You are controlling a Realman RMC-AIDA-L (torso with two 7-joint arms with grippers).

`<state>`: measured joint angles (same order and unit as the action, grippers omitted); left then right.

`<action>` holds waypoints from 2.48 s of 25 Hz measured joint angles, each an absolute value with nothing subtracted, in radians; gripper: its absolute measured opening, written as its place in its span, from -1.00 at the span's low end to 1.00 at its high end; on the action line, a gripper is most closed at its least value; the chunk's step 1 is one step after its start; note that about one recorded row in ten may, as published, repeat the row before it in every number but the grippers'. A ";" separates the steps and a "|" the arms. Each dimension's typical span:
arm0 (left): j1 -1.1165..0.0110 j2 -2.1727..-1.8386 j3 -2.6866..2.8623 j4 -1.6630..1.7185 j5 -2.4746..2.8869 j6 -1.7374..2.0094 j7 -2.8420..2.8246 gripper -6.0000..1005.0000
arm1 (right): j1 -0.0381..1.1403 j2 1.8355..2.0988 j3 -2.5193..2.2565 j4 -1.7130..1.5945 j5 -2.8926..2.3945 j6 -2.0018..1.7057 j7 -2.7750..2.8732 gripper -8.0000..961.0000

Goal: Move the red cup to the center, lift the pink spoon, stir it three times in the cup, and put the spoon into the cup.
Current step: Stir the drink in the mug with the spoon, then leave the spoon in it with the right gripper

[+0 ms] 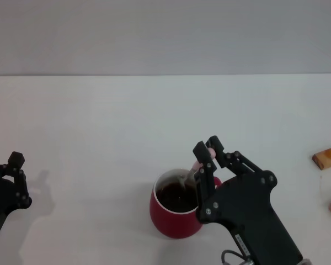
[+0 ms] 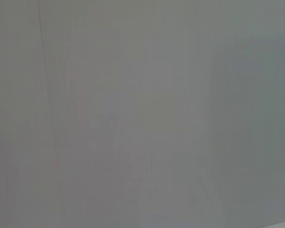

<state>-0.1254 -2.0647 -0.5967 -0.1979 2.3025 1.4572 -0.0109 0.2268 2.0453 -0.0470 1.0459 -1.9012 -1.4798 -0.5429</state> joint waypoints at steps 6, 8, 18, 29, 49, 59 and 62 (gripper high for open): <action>-0.122 -2.065 -0.597 -0.196 2.303 1.465 -0.011 -0.99 | 0.226 2.053 -0.049 1.033 -1.899 -1.450 -0.536 -0.93; -0.122 -2.065 -0.599 -0.196 2.302 1.466 -0.011 -0.99 | 0.229 2.058 -0.049 1.020 -1.899 -1.440 -0.524 -0.93; -0.121 -2.065 -0.600 -0.196 2.303 1.466 -0.011 -0.99 | 0.236 2.077 -0.043 0.954 -1.899 -1.348 -0.452 -0.93; -0.120 -2.065 -0.600 -0.193 2.302 1.465 -0.011 -0.99 | 0.287 2.083 -0.019 0.906 -1.898 -1.295 -0.355 -0.93; -0.127 -2.065 -0.604 -0.193 2.302 1.448 -0.011 -0.99 | 0.326 2.076 0.077 0.798 -1.904 -1.270 -0.283 -0.93; -0.137 -2.066 -0.604 -0.193 2.302 1.435 -0.013 -0.99 | 0.204 2.074 0.053 0.830 -1.969 -1.333 -0.288 -0.93; -0.138 -2.066 -0.603 -0.193 2.302 1.434 -0.013 -0.99 | 0.176 2.078 0.030 0.851 -1.991 -1.328 -0.311 -0.93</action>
<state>-0.1381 -2.0663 -0.6026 -0.1933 2.3024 1.4341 -0.0128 0.1757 2.0779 0.0304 0.8505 -1.9909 -1.3280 -0.3110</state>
